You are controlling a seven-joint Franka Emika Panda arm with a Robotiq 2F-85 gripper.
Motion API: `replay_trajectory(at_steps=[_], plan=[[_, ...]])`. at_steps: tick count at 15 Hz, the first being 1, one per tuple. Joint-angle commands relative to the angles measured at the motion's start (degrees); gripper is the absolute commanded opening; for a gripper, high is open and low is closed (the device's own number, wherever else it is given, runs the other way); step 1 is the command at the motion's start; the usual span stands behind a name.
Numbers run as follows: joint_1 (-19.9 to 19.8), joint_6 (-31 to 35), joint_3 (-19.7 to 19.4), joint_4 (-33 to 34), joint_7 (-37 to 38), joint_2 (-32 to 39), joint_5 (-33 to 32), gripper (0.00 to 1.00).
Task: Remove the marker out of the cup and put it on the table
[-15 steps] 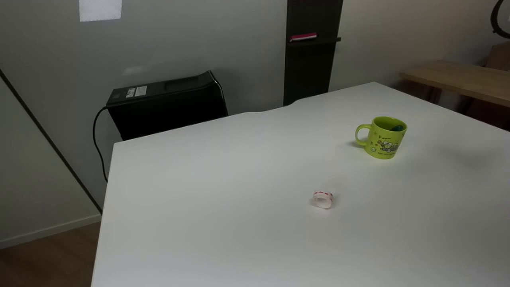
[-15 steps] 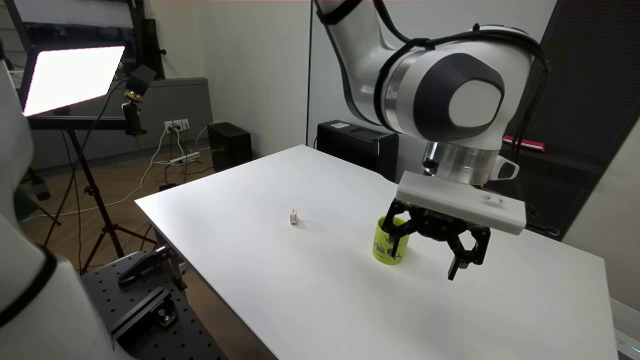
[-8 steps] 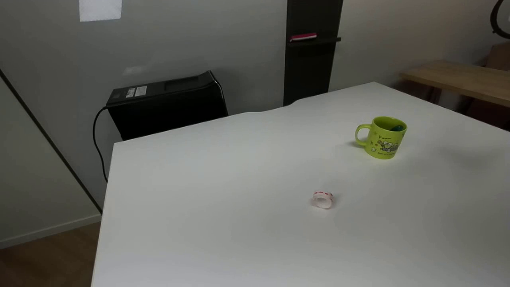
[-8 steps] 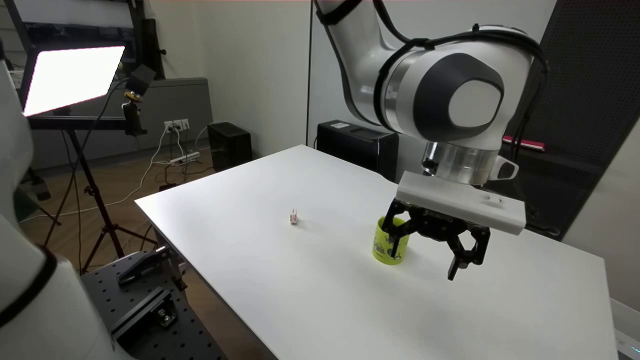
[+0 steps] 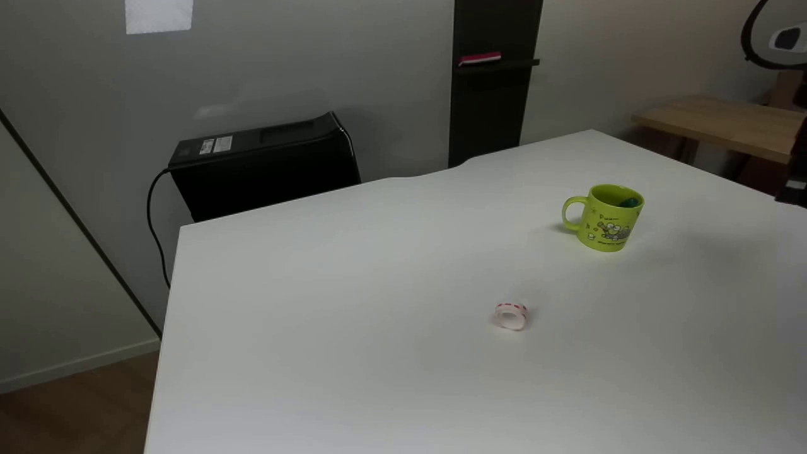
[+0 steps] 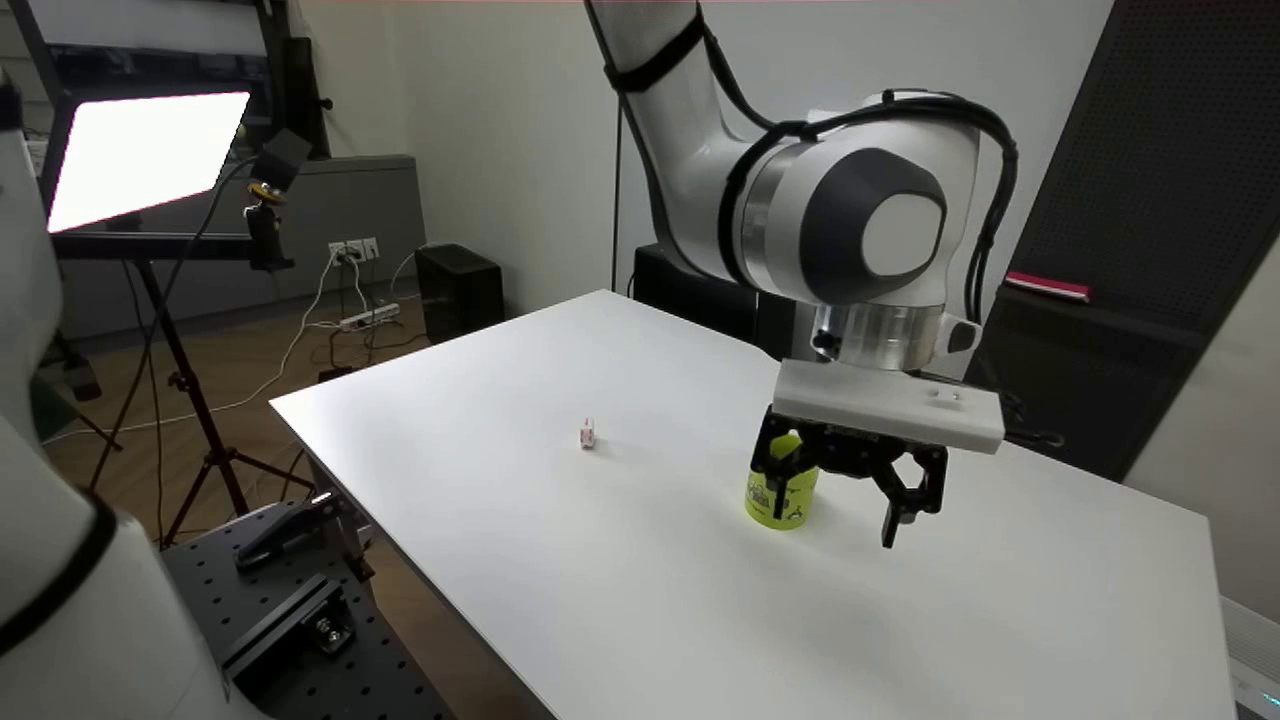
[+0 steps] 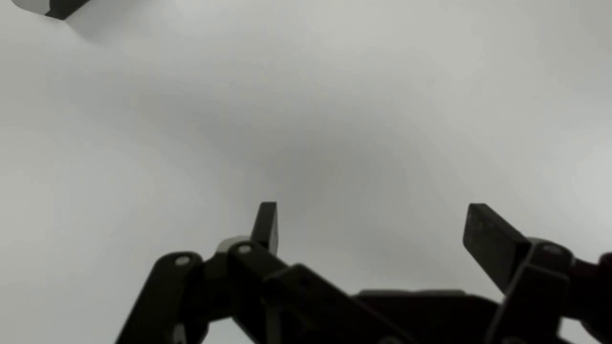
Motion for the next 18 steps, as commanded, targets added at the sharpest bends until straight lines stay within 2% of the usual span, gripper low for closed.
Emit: replay_trajectory(at_steps=[1, 11, 18], plan=[[0.93, 2.31, 1.4, 2.43, 3.59, 3.88, -2.5, 1.0], [1.8, 9.31, 2.77, 6.44, 9.05, 10.33, -4.77, 1.0], [2.58, 7.93, 4.49, 8.86, 10.41, 10.92, -4.53, 1.0]])
